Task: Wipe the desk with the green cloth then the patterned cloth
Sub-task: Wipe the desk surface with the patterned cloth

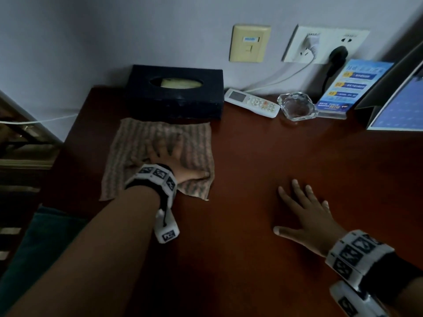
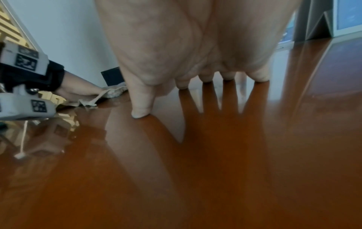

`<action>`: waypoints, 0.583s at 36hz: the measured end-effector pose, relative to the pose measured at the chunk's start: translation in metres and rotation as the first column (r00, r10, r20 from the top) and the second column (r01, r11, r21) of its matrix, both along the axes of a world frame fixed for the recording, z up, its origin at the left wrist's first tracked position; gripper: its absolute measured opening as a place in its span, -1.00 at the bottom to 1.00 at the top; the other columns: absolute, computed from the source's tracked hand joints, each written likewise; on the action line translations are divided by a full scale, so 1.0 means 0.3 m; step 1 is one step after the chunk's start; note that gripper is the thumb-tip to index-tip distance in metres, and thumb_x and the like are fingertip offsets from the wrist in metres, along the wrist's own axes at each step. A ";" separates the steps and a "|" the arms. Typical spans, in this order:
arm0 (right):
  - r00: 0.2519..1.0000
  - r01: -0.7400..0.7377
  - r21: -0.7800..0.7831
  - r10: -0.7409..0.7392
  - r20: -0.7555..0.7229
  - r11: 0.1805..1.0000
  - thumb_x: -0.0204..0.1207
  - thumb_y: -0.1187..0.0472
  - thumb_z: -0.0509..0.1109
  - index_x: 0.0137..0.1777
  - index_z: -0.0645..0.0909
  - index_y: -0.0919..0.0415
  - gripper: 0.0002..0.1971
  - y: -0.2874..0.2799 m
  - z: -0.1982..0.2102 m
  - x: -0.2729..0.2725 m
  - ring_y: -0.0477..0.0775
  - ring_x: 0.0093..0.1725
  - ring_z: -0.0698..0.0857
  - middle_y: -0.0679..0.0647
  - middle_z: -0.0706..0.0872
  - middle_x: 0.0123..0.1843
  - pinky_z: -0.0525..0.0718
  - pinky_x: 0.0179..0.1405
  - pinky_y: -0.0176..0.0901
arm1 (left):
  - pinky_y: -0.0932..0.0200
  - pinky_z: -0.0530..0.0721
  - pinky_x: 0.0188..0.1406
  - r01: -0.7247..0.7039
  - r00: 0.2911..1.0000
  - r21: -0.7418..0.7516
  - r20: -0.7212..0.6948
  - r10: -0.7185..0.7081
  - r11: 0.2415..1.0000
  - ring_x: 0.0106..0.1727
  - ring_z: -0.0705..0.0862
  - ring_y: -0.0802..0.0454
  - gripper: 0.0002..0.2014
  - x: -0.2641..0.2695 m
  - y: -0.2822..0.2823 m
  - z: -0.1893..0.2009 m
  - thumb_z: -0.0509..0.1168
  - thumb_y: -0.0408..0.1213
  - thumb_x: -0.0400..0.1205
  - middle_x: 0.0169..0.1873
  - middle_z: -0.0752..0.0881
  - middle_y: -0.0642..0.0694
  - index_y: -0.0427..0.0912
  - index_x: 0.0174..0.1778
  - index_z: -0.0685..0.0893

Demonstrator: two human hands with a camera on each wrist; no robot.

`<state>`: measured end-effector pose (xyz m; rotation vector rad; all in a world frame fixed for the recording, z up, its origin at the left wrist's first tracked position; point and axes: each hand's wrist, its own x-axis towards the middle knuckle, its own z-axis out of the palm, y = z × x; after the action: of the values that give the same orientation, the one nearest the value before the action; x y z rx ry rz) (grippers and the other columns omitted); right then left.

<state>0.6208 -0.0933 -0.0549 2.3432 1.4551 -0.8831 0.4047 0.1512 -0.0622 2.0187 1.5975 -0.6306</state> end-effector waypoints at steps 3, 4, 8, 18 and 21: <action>1.000 -0.002 -0.005 0.002 0.011 1.000 0.42 -0.43 0.21 0.52 -0.47 -0.34 -0.04 0.003 0.001 0.000 0.05 0.59 -0.48 -0.14 -0.60 0.56 -0.23 0.59 0.27 | -0.60 -0.10 0.43 0.074 0.997 -0.025 0.002 -0.074 0.997 0.55 -0.52 -0.31 0.32 0.041 -0.072 0.006 0.23 0.65 0.07 0.53 -0.58 -0.07 0.31 0.49 -0.54; 1.000 -0.001 -0.011 0.001 0.012 1.000 0.42 -0.44 0.20 0.54 -0.46 -0.33 -0.04 0.003 0.002 -0.001 0.06 0.60 -0.48 -0.14 -0.60 0.56 -0.22 0.58 0.27 | -0.60 -0.12 0.43 0.098 0.995 -0.034 0.008 -0.098 0.995 0.55 -0.52 -0.31 0.32 0.051 -0.097 0.009 0.24 0.64 0.08 0.53 -0.58 -0.07 0.31 0.49 -0.55; 1.000 0.006 -0.010 -0.006 0.011 1.000 0.41 -0.44 0.20 0.57 -0.43 -0.32 -0.03 0.004 0.003 -0.001 0.06 0.61 -0.46 -0.13 -0.58 0.58 -0.22 0.58 0.27 | -0.65 -0.21 0.39 0.188 0.982 -0.068 0.021 -0.187 0.980 0.55 -0.53 -0.31 0.32 0.077 -0.191 0.013 0.27 0.61 0.10 0.53 -0.58 -0.07 0.32 0.48 -0.55; 0.999 0.021 -0.018 -0.021 0.026 1.000 0.41 -0.44 0.22 0.57 -0.41 -0.34 -0.04 0.006 -0.002 -0.001 0.06 0.63 -0.41 -0.14 -0.54 0.61 -0.16 0.60 0.30 | -0.67 -0.38 0.30 0.381 0.924 -0.115 0.043 -0.379 0.917 0.45 -0.68 -0.25 0.27 -0.039 -0.390 0.001 0.30 0.57 0.15 0.45 -0.69 -0.01 0.40 0.43 -0.58; 0.999 0.027 -0.027 -0.027 0.024 0.999 0.41 -0.43 0.22 0.57 -0.41 -0.34 -0.04 0.008 0.003 -0.004 0.06 0.64 -0.39 -0.14 -0.53 0.61 -0.15 0.59 0.30 | -0.66 -0.39 0.30 0.379 0.925 -0.114 0.034 -0.377 0.918 0.44 -0.70 -0.25 0.26 -0.110 -0.419 0.002 0.30 0.57 0.15 0.44 -0.70 0.00 0.42 0.41 -0.59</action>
<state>0.6195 -0.0911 -0.0539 2.3506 1.3965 -0.8738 0.3718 0.0255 -0.0616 2.2526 1.1352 -0.8301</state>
